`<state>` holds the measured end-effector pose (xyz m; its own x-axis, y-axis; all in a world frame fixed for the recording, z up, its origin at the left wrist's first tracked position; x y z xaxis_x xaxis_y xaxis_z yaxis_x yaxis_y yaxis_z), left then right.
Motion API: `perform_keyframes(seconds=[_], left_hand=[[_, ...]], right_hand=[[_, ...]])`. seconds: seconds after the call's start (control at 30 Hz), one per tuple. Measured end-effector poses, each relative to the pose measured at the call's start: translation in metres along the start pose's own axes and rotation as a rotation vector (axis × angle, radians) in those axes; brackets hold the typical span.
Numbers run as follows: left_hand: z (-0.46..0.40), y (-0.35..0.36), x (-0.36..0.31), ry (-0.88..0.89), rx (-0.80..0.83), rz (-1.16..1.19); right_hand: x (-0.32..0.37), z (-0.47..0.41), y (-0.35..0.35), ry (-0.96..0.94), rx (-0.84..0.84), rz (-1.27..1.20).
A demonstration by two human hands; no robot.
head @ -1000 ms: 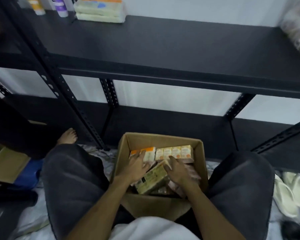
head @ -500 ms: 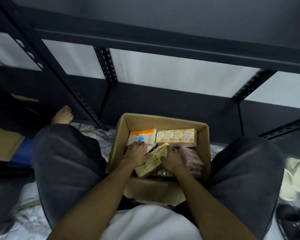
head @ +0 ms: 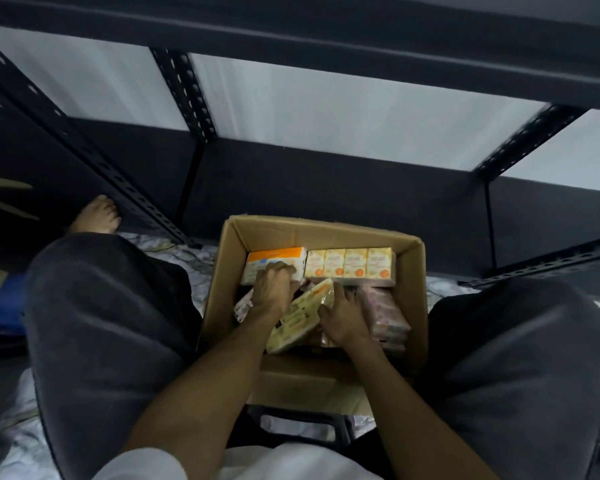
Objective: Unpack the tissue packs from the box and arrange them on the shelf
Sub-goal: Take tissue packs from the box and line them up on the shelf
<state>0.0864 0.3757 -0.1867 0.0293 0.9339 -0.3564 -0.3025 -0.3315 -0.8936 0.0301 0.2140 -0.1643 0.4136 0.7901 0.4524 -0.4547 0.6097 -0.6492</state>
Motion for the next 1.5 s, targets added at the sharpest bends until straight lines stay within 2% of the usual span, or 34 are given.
perform_keyframes(seconds=[0.2,0.37,0.53,0.63,0.73,0.8,0.97,1.03,1.13,1.17,1.27,1.4,1.5], left_hand=[[0.001,-0.005,-0.005,-0.041,-0.05,0.078],[0.018,-0.026,-0.015,-0.113,-0.188,0.313],[0.041,-0.047,-0.037,0.001,-0.244,0.401],[0.054,-0.053,-0.051,0.087,-0.206,0.448],[0.064,-0.056,-0.06,0.104,-0.081,0.522],[0.066,-0.066,-0.056,0.063,-0.04,0.624],[0.07,-0.109,-0.023,-0.128,-0.24,0.664],[0.072,-0.12,-0.012,-0.215,-0.225,0.699],[0.075,-0.132,-0.007,-0.345,-0.156,1.067],[0.077,-0.141,-0.01,-0.345,-0.143,1.166],[0.084,-0.175,-0.023,-0.222,-0.204,1.204],[0.102,-0.242,-0.054,-0.095,-0.324,1.248],[0.117,-0.296,-0.084,0.077,-0.415,1.223]], right_hand=[[0.004,-0.007,-0.003,0.034,-0.018,-0.045],[0.024,-0.007,-0.019,-0.059,-0.199,-0.059],[0.042,0.001,-0.03,0.026,-0.148,-0.62],[0.042,0.008,-0.041,0.099,-0.129,-0.738],[0.036,0.014,-0.049,0.12,-0.128,-0.795],[0.036,0.025,-0.06,0.09,-0.132,-0.835],[0.028,0.035,-0.079,0.076,-0.059,-1.021],[0.03,0.045,-0.088,0.061,0.021,-1.131],[0.04,0.068,-0.102,-0.007,0.132,-1.259],[0.043,0.074,-0.106,-0.031,0.141,-1.276],[0.058,0.097,-0.122,-0.116,0.056,-1.265],[0.082,0.143,-0.164,-0.345,-0.164,-0.988],[0.102,0.175,-0.205,-0.509,-0.324,-0.896]])
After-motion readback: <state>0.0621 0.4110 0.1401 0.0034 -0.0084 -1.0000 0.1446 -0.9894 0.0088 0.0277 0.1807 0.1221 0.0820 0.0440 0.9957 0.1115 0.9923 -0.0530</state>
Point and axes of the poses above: each hand's wrist, its own z-axis away from the middle knuckle, its own y-axis out of the palm, x = y × z, the point moved 2 cm from there along -z, towards the middle knuckle, and after that the axes turned 2 degrees about y, right-handed, at the moved point
